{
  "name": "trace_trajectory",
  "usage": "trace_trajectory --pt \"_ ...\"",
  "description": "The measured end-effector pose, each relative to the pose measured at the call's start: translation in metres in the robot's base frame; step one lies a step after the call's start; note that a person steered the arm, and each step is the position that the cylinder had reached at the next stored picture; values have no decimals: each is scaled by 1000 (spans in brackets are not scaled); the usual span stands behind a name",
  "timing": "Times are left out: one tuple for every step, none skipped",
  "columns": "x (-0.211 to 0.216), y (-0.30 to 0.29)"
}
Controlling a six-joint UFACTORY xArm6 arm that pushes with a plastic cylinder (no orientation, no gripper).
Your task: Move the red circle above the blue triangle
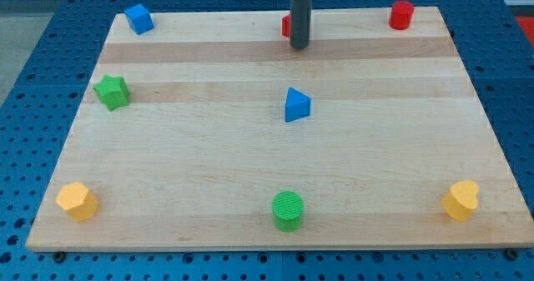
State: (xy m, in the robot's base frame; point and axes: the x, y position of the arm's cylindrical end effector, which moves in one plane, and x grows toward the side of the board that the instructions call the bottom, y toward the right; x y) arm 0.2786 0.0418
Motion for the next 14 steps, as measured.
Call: trace_trajectory --pt "-32 -19" --pt "-63 -38" --pt "-63 -38" --pt "-28 -77" --pt "-9 -104" --pt "-1 -41" --pt "-1 54" --pt "-1 109" --pt "1 110" --pt "5 118" --pt "27 165" --pt "22 217" --pt "-19 236" --pt "-70 236"
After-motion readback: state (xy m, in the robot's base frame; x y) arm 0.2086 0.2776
